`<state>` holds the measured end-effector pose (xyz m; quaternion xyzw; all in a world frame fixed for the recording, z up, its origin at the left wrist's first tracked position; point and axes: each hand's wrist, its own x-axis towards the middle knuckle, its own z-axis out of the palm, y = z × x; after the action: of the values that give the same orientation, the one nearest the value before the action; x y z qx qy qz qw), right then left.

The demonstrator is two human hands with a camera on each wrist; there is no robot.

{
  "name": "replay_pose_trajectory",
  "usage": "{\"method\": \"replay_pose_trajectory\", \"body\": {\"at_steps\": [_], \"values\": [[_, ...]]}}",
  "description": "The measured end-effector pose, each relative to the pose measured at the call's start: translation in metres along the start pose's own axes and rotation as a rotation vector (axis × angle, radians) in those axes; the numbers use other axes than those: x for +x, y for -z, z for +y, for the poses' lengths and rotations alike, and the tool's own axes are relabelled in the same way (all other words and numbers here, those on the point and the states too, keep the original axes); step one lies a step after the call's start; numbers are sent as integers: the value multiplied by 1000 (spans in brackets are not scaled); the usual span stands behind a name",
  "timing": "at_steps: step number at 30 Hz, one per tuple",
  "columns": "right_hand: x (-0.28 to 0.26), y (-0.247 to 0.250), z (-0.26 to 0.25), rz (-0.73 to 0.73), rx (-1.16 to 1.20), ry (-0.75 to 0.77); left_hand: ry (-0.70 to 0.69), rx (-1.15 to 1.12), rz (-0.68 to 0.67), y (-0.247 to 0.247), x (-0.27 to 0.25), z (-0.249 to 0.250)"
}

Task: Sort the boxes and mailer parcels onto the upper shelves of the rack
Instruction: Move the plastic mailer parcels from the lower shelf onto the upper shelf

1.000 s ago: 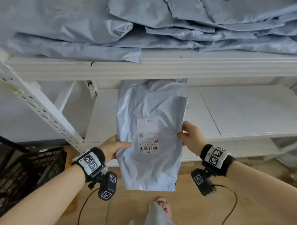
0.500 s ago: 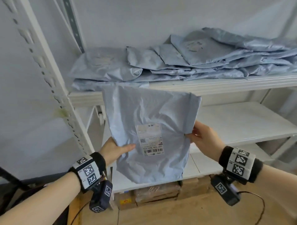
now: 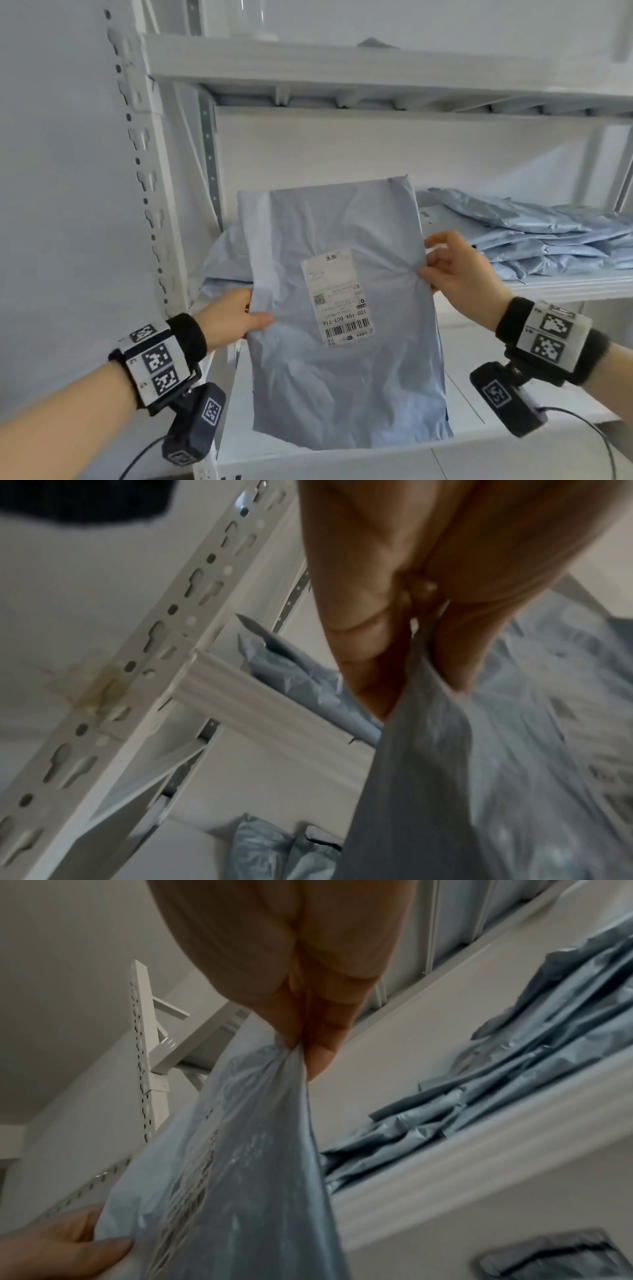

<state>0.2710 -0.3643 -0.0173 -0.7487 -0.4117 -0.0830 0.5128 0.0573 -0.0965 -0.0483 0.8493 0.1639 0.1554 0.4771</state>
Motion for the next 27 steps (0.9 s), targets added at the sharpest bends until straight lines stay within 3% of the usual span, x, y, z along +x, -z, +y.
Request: {"method": "replay_pose_trajectory", "body": {"at_steps": [3,7,10,15,20,24,27], "values": [[25,4,-6,6,-17,-5,17,-4,-41,13,10,13],[64,1,-7,-63,-190,38,-129,58,32,33,36,26],[100,-7,-5,-158,-222,44,-156,72,137,48,62,33],[168,-23,2,-332,-298,84,-56,440,294,76,116,43],[242,-38,9,-562,-505,99,114,550,200,99,169,64],[285,-58,23,-721,-568,118,240,490,122,109,206,71],[307,-77,40,-786,-580,121,298,717,106,108,228,69]]}}
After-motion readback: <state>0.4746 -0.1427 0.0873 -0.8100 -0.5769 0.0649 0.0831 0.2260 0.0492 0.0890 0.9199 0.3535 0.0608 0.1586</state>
